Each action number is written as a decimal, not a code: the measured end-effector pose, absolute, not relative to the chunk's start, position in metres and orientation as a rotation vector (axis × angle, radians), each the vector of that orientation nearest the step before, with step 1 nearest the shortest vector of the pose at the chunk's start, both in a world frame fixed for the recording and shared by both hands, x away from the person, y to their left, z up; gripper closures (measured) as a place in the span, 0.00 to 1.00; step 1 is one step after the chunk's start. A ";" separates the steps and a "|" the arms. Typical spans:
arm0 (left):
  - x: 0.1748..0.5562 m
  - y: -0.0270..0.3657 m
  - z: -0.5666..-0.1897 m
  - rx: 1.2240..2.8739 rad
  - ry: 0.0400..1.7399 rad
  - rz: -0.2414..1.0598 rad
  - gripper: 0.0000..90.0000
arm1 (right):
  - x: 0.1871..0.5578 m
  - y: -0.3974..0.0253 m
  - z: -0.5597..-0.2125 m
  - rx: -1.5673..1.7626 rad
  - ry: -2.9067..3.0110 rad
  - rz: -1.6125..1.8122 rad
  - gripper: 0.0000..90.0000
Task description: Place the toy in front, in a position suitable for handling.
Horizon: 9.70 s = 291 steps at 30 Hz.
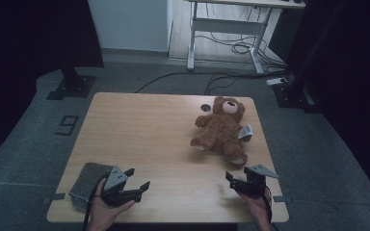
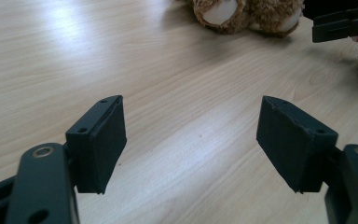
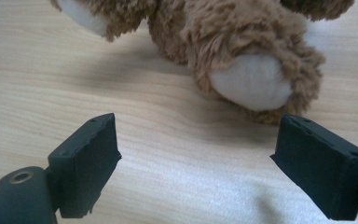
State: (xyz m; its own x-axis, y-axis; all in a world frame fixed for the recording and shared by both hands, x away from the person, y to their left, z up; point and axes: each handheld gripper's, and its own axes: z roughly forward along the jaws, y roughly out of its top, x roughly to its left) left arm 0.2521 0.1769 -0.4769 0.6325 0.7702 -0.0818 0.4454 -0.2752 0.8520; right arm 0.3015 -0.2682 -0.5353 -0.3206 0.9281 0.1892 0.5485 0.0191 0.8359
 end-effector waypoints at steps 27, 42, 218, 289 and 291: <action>0.321 0.106 -0.465 1.959 0.901 0.420 0.28 | 0.333 -0.278 -0.495 1.401 1.932 1.236 0.15; 0.365 0.056 -0.484 1.983 0.901 0.362 0.31 | 0.362 -0.270 -0.506 1.398 1.991 1.155 0.18; 0.408 0.159 -0.447 1.928 0.917 0.288 0.79 | 0.395 -0.232 -0.489 1.179 1.989 1.361 0.82; 0.287 0.260 -0.474 1.935 1.200 0.610 0.29 | 0.331 -0.205 -0.547 1.354 2.074 1.374 0.70; 0.283 0.265 -0.480 1.928 1.221 0.613 0.29 | 0.331 -0.206 -0.547 1.352 2.075 1.372 0.70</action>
State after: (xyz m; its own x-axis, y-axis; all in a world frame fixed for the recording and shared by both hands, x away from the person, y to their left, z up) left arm 0.2830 0.2650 -0.4798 0.4279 0.9038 -0.0007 0.5397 -0.2549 0.8023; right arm 0.3308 -0.2056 -0.5471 -0.5073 0.8311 0.2278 0.5351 0.0966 0.8392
